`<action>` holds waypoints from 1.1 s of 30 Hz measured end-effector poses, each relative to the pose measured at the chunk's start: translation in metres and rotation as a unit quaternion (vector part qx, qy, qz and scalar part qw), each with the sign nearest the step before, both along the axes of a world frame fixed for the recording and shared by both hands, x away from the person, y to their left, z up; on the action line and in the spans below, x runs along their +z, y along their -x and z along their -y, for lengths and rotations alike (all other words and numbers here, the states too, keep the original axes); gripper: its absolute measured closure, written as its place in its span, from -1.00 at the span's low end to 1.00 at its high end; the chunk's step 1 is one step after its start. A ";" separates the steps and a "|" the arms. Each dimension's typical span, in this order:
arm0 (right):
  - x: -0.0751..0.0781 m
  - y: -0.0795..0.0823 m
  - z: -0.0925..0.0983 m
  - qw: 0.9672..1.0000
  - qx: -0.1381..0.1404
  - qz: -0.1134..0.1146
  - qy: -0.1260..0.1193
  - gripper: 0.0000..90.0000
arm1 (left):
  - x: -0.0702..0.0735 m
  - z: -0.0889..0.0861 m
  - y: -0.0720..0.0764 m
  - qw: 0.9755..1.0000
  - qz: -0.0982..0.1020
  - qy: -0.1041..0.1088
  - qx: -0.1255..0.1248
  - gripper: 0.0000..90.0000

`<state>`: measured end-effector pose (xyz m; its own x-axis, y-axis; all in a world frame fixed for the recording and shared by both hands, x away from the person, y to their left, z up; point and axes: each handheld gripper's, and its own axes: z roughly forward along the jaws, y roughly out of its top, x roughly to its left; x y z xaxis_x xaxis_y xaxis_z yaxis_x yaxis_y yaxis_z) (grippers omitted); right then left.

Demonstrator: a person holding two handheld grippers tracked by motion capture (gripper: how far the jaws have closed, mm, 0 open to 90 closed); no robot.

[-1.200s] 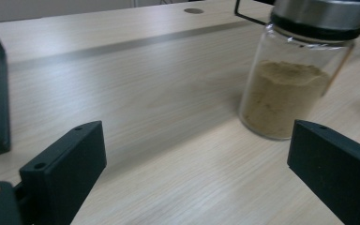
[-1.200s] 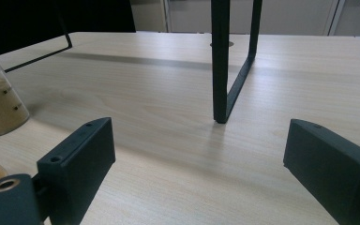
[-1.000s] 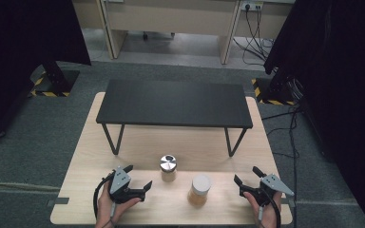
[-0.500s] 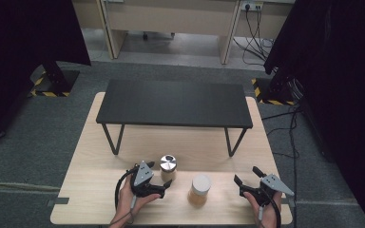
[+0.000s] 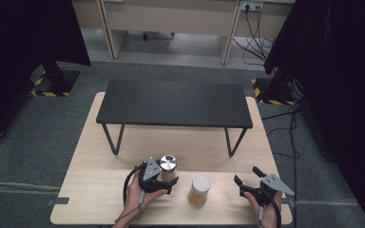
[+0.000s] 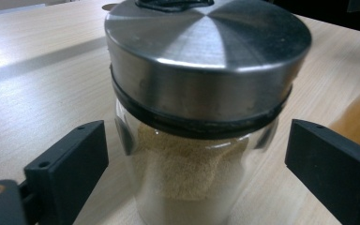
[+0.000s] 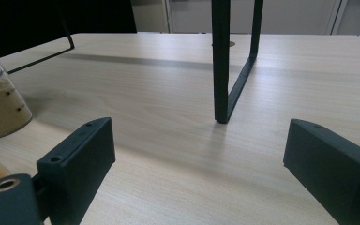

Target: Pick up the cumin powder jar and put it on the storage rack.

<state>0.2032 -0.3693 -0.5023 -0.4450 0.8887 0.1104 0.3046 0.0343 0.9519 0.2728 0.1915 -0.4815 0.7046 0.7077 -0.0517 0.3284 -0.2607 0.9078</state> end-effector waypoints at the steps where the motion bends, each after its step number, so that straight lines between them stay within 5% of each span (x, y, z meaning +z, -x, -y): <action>1: 0.000 0.000 0.000 1.000 0.000 0.000 0.001 -0.79 | -0.001 0.000 0.000 1.000 0.000 0.000 0.000 -0.81; 20: 0.000 0.000 0.000 1.000 0.001 0.000 0.001 -0.79 | -0.004 0.000 -0.007 1.000 -0.002 0.005 -0.002 -0.37; 33: 0.000 -0.001 0.001 1.000 0.001 -0.001 -0.001 -0.79 | -0.005 0.001 -0.006 1.000 0.006 0.001 -0.002 -0.33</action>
<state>0.2038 -0.3700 -0.5022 -0.4472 0.8874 0.1123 0.3062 0.0340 0.9513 0.2784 0.1909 -0.4864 0.7073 0.7054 -0.0447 0.3168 -0.2598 0.9122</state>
